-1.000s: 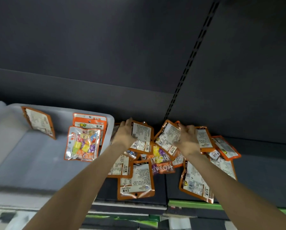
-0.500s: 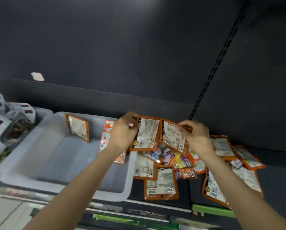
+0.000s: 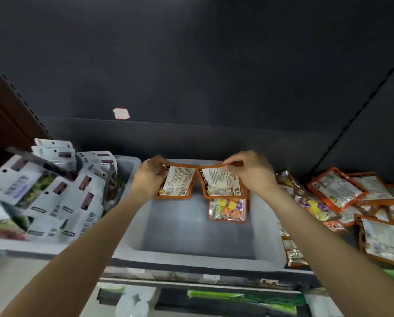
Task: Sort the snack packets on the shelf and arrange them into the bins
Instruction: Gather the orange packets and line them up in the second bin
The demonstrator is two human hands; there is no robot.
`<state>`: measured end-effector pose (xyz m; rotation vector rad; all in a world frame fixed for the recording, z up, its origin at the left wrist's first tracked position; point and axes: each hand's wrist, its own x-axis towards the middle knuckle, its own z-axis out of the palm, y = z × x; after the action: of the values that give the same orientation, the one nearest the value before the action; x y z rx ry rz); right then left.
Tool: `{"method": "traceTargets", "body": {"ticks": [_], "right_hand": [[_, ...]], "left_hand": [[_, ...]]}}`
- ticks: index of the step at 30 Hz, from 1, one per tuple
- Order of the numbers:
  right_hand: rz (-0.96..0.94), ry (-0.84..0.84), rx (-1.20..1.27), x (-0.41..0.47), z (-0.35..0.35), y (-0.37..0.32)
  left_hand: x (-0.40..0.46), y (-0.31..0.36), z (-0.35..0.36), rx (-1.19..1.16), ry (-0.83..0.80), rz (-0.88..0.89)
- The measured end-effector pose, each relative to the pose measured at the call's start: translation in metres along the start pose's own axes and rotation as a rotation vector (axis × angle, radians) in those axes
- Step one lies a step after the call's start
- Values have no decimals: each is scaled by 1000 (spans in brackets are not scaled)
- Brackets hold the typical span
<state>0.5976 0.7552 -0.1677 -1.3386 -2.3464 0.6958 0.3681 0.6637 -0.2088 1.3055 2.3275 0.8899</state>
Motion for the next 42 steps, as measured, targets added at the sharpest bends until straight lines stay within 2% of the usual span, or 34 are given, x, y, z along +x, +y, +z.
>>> {"method": "traceTargets", "body": {"ticks": [4, 9, 13, 21, 25, 28, 33, 38, 42], "right_hand": [[94, 18, 49, 3, 44, -20], [167, -73, 156, 16, 93, -41], [191, 29, 267, 28, 122, -55], [234, 137, 113, 41, 147, -53], [213, 149, 51, 42, 152, -51], [198, 151, 73, 44, 153, -48], [141, 168, 90, 36, 142, -43], [51, 249, 38, 8, 107, -27], [94, 260, 28, -24, 65, 8]], "left_hand": [[19, -21, -6, 52, -54, 32], [34, -34, -4, 137, -130, 24], [43, -44, -4, 120, -143, 55], [56, -53, -4, 140, -172, 112], [50, -56, -2, 166, -233, 178], [44, -52, -5, 282, -263, 219], [32, -44, -4, 373, -158, 295], [9, -12, 5, 273, -87, 380], [-16, 36, 28, 134, -119, 430]]}}
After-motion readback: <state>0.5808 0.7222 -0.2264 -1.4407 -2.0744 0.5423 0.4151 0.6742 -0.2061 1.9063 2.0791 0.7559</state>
